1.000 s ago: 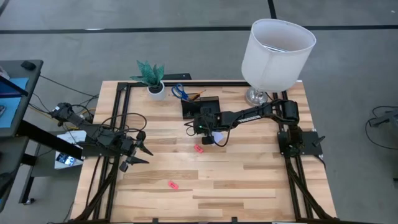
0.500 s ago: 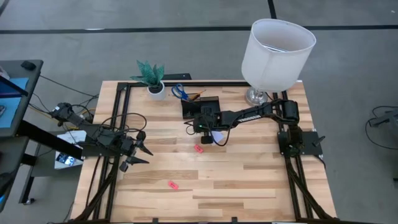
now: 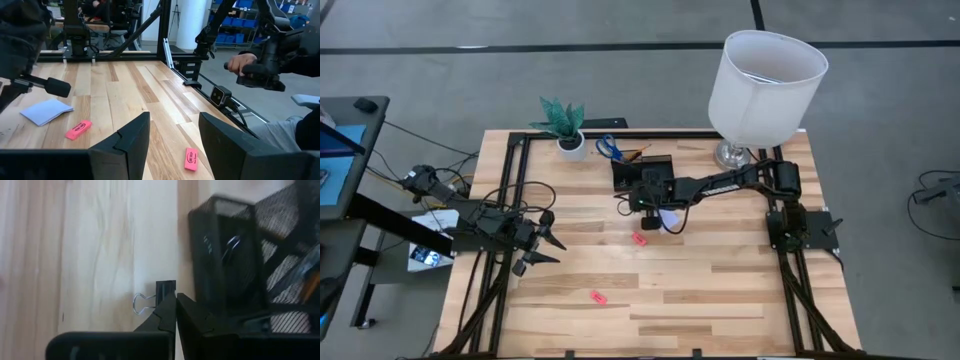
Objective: Pick and place office supplies into organizer
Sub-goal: Put the black binder clip into the black desk organizer
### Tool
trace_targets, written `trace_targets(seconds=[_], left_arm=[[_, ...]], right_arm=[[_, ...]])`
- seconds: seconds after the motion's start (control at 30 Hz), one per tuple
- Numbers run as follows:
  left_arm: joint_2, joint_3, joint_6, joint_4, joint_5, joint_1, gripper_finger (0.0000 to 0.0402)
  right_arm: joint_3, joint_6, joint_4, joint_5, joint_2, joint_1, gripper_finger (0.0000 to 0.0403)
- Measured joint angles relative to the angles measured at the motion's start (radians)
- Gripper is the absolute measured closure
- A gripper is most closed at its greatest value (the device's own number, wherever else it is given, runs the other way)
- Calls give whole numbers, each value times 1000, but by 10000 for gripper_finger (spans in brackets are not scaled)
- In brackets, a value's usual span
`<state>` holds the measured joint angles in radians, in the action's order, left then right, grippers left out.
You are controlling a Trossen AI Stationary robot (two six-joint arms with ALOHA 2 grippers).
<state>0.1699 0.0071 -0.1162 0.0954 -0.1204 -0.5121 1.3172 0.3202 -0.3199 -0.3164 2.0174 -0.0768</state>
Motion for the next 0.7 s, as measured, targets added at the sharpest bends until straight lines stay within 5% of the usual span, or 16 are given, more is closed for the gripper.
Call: trace_targets(seconds=[0.7], left_arm=[[0,0,0,0,0,0,239]], right_arm=[[170,107,-50,-28,0,-47,403]])
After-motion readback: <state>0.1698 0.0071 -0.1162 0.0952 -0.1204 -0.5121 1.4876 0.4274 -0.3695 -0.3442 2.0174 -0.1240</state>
